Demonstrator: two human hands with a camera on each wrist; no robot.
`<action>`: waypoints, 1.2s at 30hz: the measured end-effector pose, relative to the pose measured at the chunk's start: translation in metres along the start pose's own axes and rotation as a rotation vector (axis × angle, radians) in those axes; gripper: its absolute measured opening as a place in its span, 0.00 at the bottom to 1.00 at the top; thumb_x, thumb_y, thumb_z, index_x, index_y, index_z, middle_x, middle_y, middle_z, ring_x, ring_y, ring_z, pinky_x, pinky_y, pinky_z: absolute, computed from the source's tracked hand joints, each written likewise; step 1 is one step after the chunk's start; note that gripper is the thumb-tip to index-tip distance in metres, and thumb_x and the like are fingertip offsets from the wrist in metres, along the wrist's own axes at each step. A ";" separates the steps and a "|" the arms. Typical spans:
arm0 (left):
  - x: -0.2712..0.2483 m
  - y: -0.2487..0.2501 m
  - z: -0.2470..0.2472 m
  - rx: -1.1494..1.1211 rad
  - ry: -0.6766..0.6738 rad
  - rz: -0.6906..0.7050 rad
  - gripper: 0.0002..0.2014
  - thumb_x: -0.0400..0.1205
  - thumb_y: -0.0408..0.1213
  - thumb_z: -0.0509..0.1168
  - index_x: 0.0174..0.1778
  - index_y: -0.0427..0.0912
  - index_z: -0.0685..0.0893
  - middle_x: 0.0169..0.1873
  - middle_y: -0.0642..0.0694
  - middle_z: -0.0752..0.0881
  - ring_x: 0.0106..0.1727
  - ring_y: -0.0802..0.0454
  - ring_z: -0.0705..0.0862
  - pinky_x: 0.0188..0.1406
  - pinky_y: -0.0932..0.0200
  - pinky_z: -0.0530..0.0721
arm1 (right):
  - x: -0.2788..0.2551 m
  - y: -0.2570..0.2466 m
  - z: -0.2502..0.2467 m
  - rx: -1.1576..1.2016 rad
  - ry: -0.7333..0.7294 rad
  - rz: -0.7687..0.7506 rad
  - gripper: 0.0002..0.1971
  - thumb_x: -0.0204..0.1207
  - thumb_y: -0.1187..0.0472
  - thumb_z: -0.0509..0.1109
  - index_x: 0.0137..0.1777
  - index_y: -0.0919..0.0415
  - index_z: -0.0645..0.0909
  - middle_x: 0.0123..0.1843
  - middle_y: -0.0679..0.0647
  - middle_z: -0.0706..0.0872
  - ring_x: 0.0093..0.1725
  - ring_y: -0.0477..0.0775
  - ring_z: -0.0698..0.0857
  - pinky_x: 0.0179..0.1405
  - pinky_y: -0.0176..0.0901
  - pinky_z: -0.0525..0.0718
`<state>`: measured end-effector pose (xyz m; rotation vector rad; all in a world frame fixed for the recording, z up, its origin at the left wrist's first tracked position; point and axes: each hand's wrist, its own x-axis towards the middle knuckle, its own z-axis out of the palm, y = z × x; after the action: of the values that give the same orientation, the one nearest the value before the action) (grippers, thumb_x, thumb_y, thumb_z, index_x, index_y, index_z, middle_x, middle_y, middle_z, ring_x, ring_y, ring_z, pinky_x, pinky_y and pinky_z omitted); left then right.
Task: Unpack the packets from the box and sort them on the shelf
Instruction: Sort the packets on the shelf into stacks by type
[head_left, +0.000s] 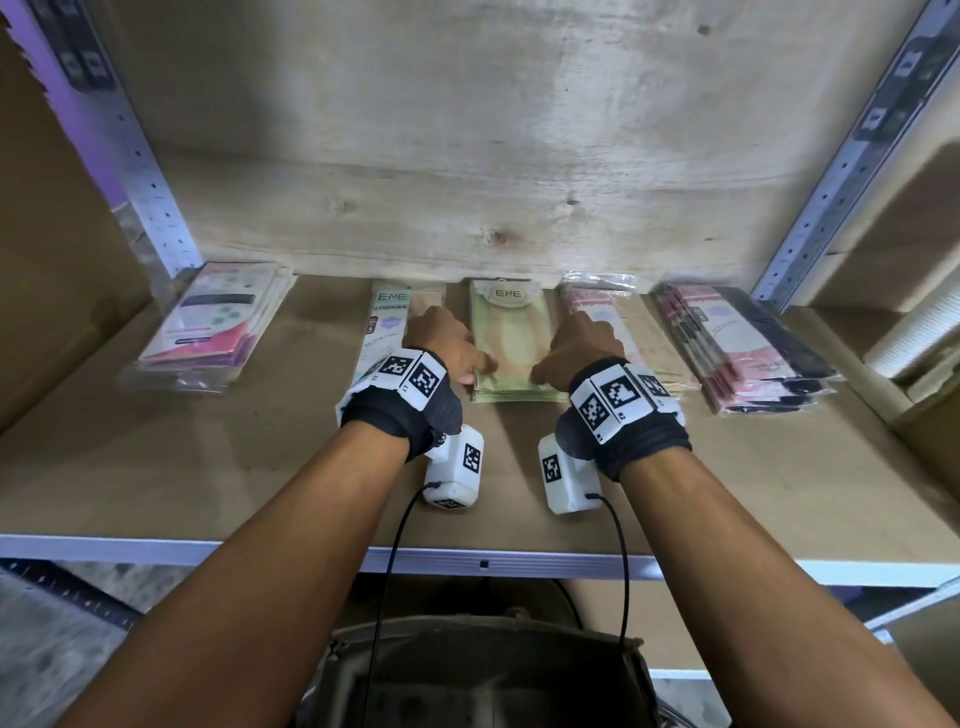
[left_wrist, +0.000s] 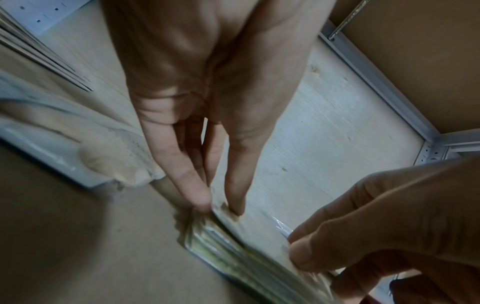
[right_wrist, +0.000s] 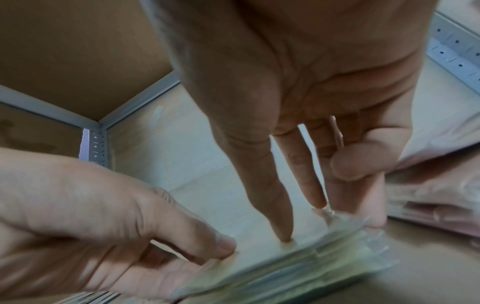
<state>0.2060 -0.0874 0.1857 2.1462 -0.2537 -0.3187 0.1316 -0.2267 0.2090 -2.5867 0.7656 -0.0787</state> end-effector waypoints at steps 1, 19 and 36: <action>0.001 0.000 0.000 -0.008 -0.008 -0.003 0.14 0.71 0.34 0.79 0.46 0.28 0.89 0.45 0.33 0.91 0.49 0.39 0.91 0.53 0.45 0.90 | 0.001 0.000 0.000 -0.002 -0.002 0.003 0.20 0.70 0.64 0.79 0.62 0.66 0.82 0.62 0.63 0.84 0.60 0.65 0.85 0.52 0.45 0.84; -0.023 -0.056 -0.133 -0.262 0.330 -0.028 0.02 0.77 0.33 0.75 0.40 0.40 0.89 0.36 0.42 0.91 0.32 0.52 0.88 0.28 0.65 0.85 | -0.034 -0.028 0.011 0.196 -0.155 -0.318 0.03 0.74 0.55 0.75 0.46 0.49 0.88 0.45 0.50 0.93 0.48 0.48 0.89 0.42 0.30 0.79; -0.063 -0.143 -0.261 0.054 0.368 -0.150 0.16 0.80 0.42 0.71 0.61 0.38 0.89 0.59 0.40 0.89 0.59 0.43 0.86 0.63 0.55 0.82 | -0.036 -0.232 0.104 0.670 -0.539 -0.234 0.10 0.82 0.75 0.63 0.41 0.63 0.74 0.30 0.60 0.75 0.21 0.55 0.75 0.23 0.40 0.77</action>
<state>0.2388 0.2140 0.2168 2.2345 0.1109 0.0028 0.2366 0.0081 0.2166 -1.9043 0.1821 0.2431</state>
